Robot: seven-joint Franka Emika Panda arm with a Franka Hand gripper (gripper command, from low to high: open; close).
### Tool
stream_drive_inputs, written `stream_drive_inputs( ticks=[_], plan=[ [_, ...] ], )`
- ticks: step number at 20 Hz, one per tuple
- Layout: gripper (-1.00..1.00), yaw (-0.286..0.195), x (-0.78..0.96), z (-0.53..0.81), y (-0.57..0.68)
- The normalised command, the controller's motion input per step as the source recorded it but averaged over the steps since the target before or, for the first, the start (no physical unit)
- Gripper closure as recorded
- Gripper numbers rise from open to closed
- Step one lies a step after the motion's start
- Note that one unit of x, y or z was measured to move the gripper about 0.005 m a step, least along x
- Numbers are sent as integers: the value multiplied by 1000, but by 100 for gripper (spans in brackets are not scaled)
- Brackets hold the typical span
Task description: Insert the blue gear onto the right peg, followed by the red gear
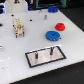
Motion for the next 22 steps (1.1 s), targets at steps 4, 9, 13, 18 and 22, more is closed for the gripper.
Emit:
stream_drive_inputs(
  ticks=[4,9,13,18,22],
  plan=[
    [-100,0,-348,-250,618],
    [-100,0,-313,-283,583],
    [-100,0,-156,-475,379],
    [-100,0,-70,-544,239],
    [-100,0,-21,-550,79]
  ],
)
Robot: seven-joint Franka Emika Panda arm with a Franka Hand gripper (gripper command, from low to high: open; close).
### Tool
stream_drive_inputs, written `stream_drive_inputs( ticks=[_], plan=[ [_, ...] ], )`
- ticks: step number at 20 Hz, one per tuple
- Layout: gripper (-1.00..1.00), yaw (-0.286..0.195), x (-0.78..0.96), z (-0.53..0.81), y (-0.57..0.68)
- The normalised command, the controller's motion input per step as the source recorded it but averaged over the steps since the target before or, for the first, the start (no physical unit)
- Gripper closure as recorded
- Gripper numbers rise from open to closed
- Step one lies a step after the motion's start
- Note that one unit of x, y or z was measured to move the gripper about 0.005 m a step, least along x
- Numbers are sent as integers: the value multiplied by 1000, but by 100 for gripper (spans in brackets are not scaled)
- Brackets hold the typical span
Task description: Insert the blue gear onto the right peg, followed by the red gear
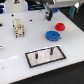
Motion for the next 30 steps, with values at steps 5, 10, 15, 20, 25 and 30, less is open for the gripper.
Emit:
stream_drive_inputs(
  ticks=[5,10,15,20,25,30],
  plan=[
    [-100,0,-73,-534,30],
    [-100,0,-168,-514,-6],
    [-100,0,-157,-443,-15],
    [-100,0,-157,-144,-46],
    [-100,0,-208,-15,-8],
    [-100,0,-341,-17,-22]
  ],
)
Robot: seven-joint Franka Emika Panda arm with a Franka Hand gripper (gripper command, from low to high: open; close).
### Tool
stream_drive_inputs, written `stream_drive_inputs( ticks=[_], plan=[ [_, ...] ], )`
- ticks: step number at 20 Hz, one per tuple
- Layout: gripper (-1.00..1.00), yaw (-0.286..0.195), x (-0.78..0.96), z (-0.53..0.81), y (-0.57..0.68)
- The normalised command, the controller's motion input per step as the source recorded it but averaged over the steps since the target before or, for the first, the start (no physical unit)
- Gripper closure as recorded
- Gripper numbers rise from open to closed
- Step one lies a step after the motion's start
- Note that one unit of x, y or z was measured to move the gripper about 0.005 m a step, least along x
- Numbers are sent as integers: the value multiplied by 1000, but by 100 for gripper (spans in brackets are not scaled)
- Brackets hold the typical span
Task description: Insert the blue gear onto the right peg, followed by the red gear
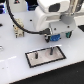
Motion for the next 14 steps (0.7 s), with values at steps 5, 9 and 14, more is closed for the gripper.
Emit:
stream_drive_inputs(
  ticks=[5,9,14],
  plan=[
    [-100,0,-355,-94,-25],
    [-100,0,-461,-38,-82],
    [-100,0,-383,-50,-9]
  ],
)
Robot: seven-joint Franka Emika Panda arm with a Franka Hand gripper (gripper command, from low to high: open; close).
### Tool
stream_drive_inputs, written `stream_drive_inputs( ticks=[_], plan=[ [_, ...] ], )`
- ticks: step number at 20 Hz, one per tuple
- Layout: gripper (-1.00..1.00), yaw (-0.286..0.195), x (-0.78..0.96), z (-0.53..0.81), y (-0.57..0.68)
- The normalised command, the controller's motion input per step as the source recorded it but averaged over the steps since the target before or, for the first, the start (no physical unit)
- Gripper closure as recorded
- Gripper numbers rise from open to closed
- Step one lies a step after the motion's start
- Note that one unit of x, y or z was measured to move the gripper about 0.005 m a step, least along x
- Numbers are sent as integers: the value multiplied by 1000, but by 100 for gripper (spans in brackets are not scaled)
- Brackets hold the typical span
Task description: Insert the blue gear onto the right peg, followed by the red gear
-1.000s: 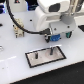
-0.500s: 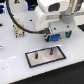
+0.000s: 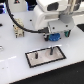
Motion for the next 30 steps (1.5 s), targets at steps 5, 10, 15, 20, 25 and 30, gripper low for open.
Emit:
stream_drive_inputs(
  ticks=[5,10,15,20,25,30],
  plan=[
    [100,0,-286,-89,-58],
    [100,0,-162,-92,-25],
    [100,0,-66,-25,3],
    [100,0,39,267,13],
    [100,0,365,557,15],
    [100,0,506,505,-35]
  ],
)
